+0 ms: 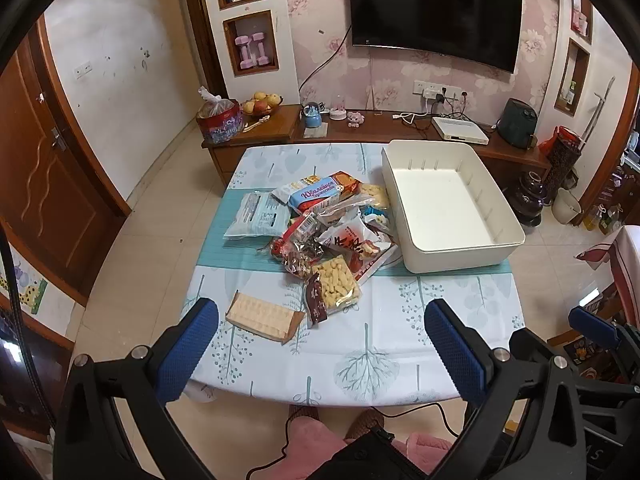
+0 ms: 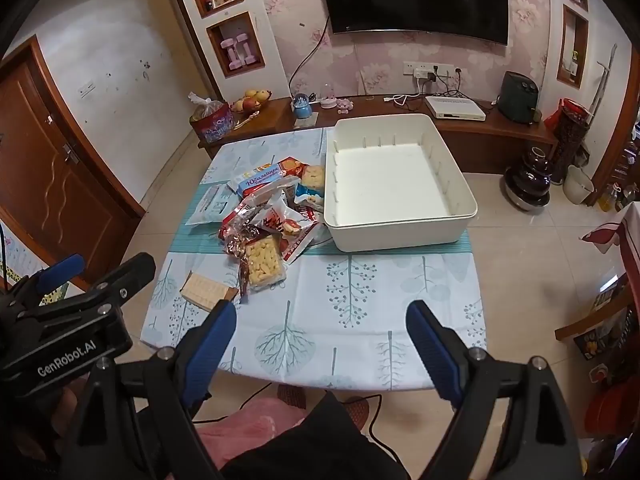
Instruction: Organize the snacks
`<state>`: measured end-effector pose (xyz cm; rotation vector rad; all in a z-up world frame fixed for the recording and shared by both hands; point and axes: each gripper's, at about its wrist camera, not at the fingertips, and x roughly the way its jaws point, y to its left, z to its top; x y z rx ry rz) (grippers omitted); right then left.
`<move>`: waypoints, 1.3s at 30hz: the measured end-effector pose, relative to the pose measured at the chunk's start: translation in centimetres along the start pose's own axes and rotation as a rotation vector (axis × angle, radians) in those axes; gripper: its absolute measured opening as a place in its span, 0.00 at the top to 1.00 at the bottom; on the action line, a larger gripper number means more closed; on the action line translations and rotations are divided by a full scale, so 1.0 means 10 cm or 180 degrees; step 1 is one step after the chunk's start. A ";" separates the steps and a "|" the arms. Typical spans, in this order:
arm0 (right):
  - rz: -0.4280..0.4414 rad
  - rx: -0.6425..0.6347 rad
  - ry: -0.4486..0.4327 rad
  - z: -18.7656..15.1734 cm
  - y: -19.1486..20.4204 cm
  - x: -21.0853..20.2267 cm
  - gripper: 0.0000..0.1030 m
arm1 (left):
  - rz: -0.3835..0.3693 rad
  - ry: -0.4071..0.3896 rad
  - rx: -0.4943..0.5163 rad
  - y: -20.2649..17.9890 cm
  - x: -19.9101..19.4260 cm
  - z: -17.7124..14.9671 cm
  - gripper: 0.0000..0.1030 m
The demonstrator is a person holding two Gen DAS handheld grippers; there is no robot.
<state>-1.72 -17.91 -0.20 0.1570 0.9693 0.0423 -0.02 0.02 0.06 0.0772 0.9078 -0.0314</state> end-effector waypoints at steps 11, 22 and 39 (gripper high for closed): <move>0.0012 -0.0003 -0.0004 0.03 0.01 0.05 0.15 | 0.0020 -0.0022 0.0002 -0.02 0.04 0.21 0.00; 0.0072 -0.0019 0.0018 0.19 -0.03 0.16 0.15 | 0.0047 0.0073 -0.0062 0.02 0.06 0.36 0.00; 0.0296 0.0031 0.0047 0.48 0.29 0.49 0.15 | -0.0031 0.0282 -0.0066 0.64 0.45 0.43 0.00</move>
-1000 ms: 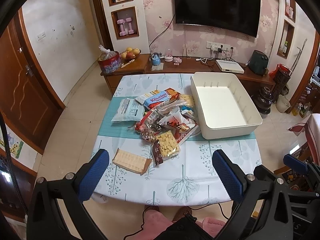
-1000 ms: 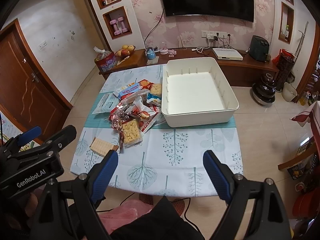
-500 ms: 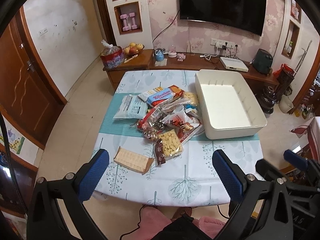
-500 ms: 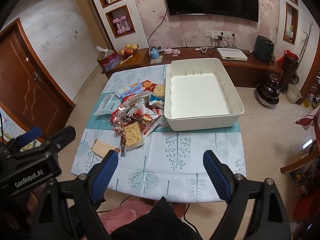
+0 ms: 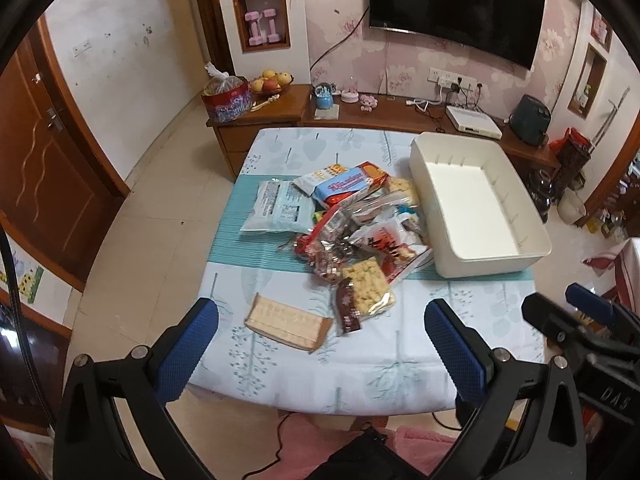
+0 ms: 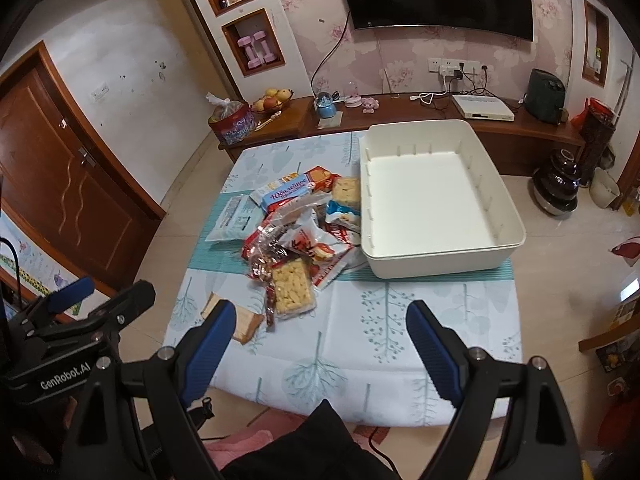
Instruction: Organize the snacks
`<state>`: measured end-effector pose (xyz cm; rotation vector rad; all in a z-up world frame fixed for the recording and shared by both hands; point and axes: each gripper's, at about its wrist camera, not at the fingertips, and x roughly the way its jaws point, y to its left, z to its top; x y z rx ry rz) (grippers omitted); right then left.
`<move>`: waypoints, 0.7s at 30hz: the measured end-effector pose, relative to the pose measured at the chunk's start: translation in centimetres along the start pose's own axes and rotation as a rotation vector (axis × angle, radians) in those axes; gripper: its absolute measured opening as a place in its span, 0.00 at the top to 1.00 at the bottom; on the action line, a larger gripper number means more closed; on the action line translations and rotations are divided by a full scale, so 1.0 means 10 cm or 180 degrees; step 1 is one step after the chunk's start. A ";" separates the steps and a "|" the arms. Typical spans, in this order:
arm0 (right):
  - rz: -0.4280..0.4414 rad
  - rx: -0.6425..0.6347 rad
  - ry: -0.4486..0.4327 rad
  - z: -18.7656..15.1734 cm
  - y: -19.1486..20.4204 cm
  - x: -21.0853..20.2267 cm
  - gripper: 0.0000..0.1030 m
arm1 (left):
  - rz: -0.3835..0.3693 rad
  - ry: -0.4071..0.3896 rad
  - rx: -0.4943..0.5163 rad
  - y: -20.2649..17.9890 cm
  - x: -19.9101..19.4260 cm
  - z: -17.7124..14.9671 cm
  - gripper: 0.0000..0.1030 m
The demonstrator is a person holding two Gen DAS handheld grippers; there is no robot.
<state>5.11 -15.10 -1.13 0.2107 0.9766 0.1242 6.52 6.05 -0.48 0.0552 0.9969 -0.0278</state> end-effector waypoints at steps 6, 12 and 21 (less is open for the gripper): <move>-0.0022 0.0131 0.0075 0.06 0.25 0.22 0.15 | -0.0133 0.0084 0.0295 0.33 0.24 0.11 0.00; -0.0166 0.0146 -0.0020 0.08 0.52 0.40 0.16 | -0.0455 0.0206 0.0858 0.58 0.57 0.18 0.00; -0.0247 0.0349 0.0021 -0.03 0.75 0.78 0.20 | -0.0960 0.0361 0.1870 0.78 1.12 0.14 0.00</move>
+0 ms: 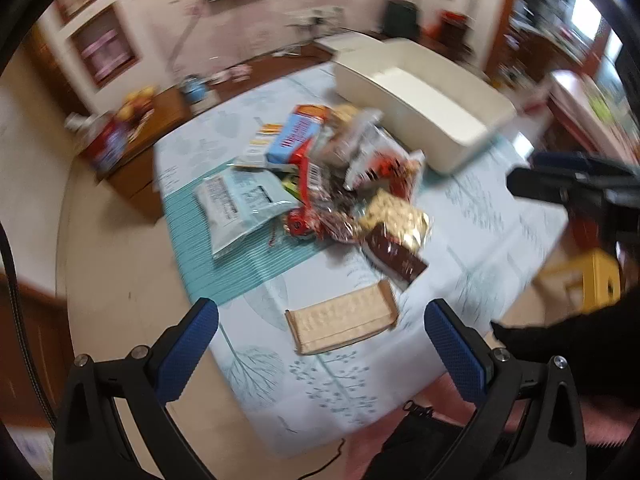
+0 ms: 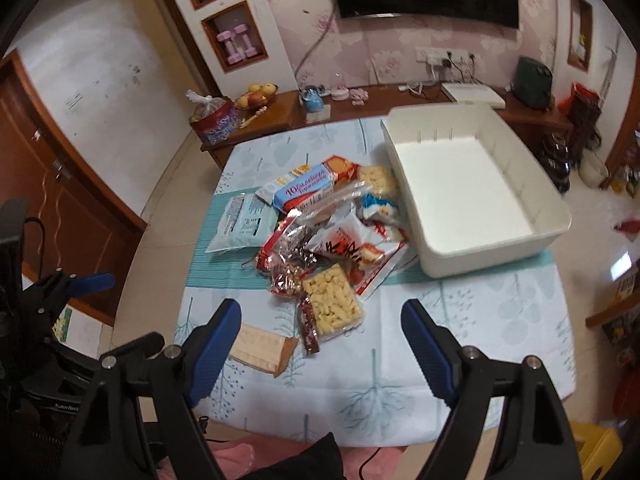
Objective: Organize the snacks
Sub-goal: 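Grasp the beige wrapped biscuit with the left tool while the right tool grasps the brown wrapped bar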
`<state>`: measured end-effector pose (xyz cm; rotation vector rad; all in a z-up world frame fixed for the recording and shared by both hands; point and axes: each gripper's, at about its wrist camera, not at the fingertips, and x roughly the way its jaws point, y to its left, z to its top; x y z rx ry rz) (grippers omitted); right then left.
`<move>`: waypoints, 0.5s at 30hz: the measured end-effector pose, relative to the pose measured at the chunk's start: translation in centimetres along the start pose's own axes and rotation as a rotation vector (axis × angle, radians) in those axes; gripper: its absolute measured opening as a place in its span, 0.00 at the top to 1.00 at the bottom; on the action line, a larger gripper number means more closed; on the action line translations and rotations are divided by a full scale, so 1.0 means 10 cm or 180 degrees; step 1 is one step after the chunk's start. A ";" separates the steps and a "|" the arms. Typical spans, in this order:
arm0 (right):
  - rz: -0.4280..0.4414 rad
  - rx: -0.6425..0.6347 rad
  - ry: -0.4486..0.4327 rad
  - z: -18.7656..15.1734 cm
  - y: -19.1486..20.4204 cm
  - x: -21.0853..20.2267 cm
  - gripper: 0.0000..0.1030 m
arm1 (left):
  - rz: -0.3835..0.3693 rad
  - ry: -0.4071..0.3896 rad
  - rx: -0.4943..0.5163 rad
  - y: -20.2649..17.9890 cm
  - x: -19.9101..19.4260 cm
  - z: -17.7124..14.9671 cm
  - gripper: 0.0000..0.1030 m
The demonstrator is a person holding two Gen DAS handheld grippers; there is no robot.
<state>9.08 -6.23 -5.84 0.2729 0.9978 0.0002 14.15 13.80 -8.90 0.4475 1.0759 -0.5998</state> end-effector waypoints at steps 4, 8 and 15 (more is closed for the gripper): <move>0.0003 0.0240 0.0004 -0.16 0.01 0.18 0.20 | -0.0122 -0.0008 0.0586 0.02 0.22 -0.06 0.00; -0.0028 0.0338 0.0010 -0.32 0.03 0.37 0.20 | -0.0295 0.0068 0.0940 0.03 0.47 -0.11 0.00; 0.0033 0.0268 0.0086 -0.59 0.11 0.77 0.24 | -0.0505 0.0184 0.1558 -0.16 0.96 -0.26 0.00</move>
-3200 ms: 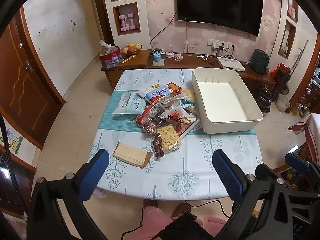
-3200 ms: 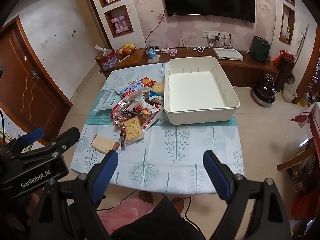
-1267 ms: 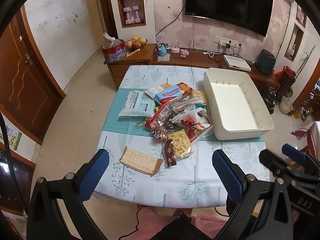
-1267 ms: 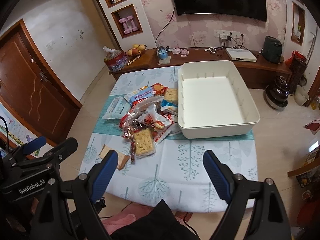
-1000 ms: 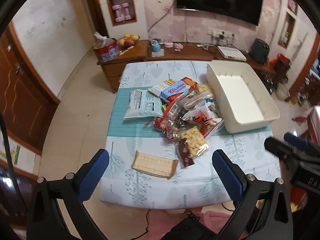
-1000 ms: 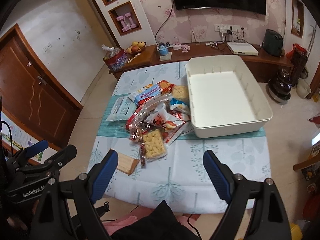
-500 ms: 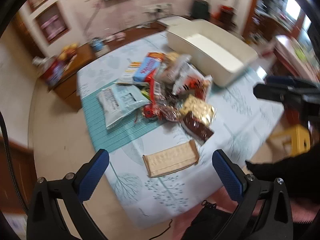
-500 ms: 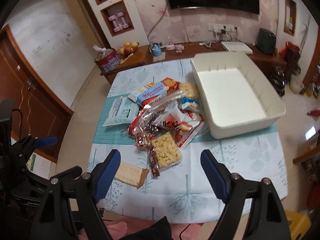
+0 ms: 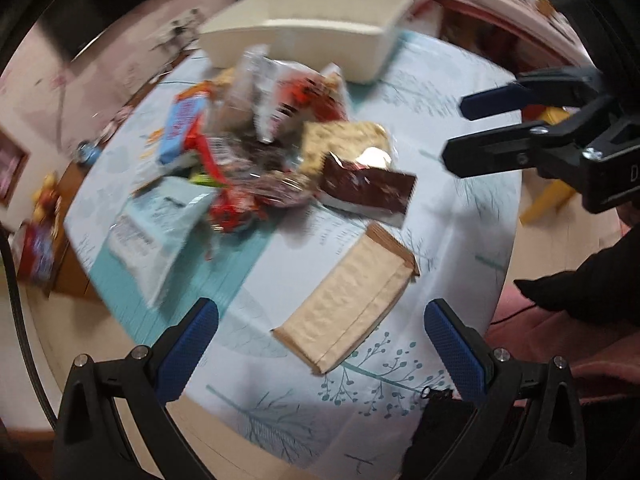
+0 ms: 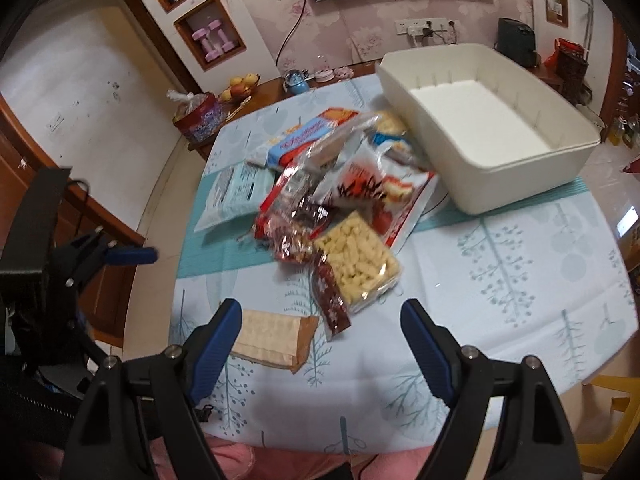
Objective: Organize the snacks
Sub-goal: 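Grasp the beige wrapped biscuit with the left tool while the right tool grasps the brown wrapped bar, then carry the biscuit and bar into the white bin and open both tools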
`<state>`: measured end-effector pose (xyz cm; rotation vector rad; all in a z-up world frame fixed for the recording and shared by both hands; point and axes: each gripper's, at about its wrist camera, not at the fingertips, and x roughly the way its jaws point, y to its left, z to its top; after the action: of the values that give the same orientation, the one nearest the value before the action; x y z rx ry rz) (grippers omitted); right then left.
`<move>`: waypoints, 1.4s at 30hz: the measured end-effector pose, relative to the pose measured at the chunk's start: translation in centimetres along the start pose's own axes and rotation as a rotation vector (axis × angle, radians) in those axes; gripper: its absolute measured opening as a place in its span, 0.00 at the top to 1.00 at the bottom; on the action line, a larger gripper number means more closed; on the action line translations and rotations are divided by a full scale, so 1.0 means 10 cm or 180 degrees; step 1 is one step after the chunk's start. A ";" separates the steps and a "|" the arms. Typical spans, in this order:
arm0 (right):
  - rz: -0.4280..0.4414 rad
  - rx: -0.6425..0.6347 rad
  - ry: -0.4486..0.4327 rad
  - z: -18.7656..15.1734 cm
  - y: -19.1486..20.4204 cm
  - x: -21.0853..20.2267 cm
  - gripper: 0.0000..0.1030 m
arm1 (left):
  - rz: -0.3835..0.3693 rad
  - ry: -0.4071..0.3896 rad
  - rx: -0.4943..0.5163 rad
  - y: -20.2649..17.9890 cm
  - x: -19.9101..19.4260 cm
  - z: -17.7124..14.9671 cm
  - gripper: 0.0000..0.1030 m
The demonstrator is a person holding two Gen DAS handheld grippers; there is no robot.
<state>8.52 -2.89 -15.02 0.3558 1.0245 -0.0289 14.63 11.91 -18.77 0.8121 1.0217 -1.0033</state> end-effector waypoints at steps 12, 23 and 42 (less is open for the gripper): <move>0.0078 0.0085 0.0144 -0.30 -0.14 0.68 0.46 | -0.0050 0.0035 0.0518 -0.24 0.61 -0.03 0.00; 0.0136 0.0027 0.0073 -0.30 -0.13 0.90 0.62 | -0.0198 0.0134 0.0758 -0.35 0.89 0.03 0.06; 0.0173 0.0012 0.0077 -0.22 -0.11 0.89 0.96 | -0.0537 0.0182 0.0582 -0.18 0.84 0.06 0.38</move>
<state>11.21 -2.04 -23.85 0.3880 1.0383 0.0225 14.69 8.46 -26.69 0.9196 1.0716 -1.2370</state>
